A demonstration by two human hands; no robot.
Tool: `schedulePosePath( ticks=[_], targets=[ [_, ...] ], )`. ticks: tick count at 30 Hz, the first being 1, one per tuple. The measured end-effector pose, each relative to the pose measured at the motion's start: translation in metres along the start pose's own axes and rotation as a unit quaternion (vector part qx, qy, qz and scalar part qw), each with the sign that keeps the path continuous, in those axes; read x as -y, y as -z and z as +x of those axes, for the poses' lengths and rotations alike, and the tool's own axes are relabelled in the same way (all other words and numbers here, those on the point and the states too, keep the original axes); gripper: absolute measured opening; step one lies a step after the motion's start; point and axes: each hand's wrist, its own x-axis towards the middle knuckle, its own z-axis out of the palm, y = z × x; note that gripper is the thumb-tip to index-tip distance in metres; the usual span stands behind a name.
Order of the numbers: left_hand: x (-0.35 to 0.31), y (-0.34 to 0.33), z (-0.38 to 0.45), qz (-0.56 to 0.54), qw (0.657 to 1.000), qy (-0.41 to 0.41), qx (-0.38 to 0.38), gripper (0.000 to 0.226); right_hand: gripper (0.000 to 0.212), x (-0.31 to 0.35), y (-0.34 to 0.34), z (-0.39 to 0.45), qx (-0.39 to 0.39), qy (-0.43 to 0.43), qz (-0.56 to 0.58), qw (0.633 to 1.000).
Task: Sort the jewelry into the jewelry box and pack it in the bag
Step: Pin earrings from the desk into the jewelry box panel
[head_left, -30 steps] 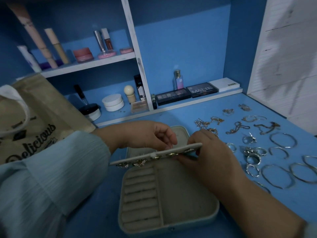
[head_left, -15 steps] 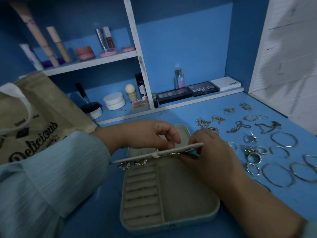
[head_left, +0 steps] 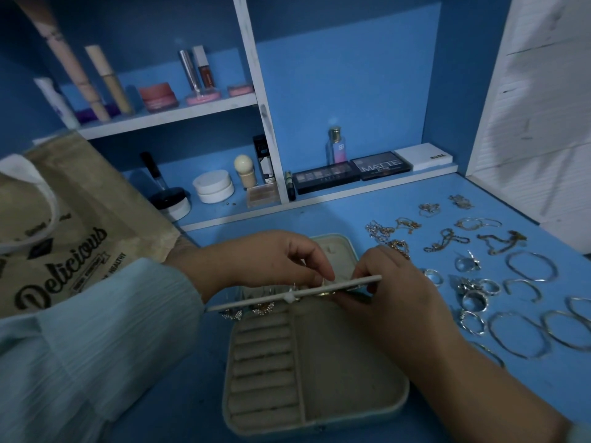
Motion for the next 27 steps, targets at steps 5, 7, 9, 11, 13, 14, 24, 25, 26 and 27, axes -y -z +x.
schedulePosePath(
  ticks=[5, 7, 9, 11, 13, 14, 24, 25, 26, 27],
  targets=[
    [0.0009, 0.0017, 0.0008, -0.02, 1.0, 0.006, 0.001, 0.023, 0.032, 0.0006, 0.0007, 0.0004, 0.008, -0.008, 0.01, 1.0],
    [0.0021, 0.0024, 0.0006, -0.03, 1.0, 0.006, 0.003, 0.026, 0.035, 0.0007, 0.0006, 0.0, 0.006, -0.012, 0.009, 1.0],
    [0.0032, 0.0027, 0.0004, -0.032, 0.999, 0.008, 0.0, 0.028, 0.039, 0.0008, 0.0005, -0.0003, 0.005, -0.014, 0.012, 1.0],
    [0.0036, 0.0029, 0.0003, -0.029, 1.0, 0.009, -0.002, 0.026, 0.04, 0.0013, 0.0005, -0.0004, 0.004, -0.013, 0.019, 1.0],
    [0.0033, 0.0026, 0.0002, -0.023, 1.0, 0.005, -0.002, 0.024, 0.041, 0.0011, 0.0005, -0.0004, 0.003, -0.01, 0.021, 1.0],
    [0.0036, 0.0022, 0.0002, -0.018, 1.0, 0.002, -0.003, 0.025, 0.04, 0.0008, 0.0004, -0.0005, 0.002, -0.008, 0.017, 1.0],
    [0.0034, -0.0009, 0.0022, 0.026, 1.0, 0.001, 0.002, 0.02, 0.035, -0.0013, -0.0005, -0.0006, 0.003, -0.003, 0.001, 1.0],
    [0.0035, -0.0005, 0.0025, 0.033, 0.999, 0.003, 0.005, 0.02, 0.035, -0.0015, -0.0007, -0.0004, 0.005, -0.006, 0.002, 1.0],
    [0.0038, -0.0001, 0.0032, 0.038, 0.999, 0.005, 0.008, 0.018, 0.036, -0.0018, -0.0008, -0.0003, 0.007, -0.007, 0.002, 1.0],
    [0.0042, 0.0004, 0.0036, 0.042, 0.999, 0.008, 0.013, 0.018, 0.036, -0.0018, -0.0012, 0.0, 0.008, -0.007, 0.001, 1.0]
  ],
)
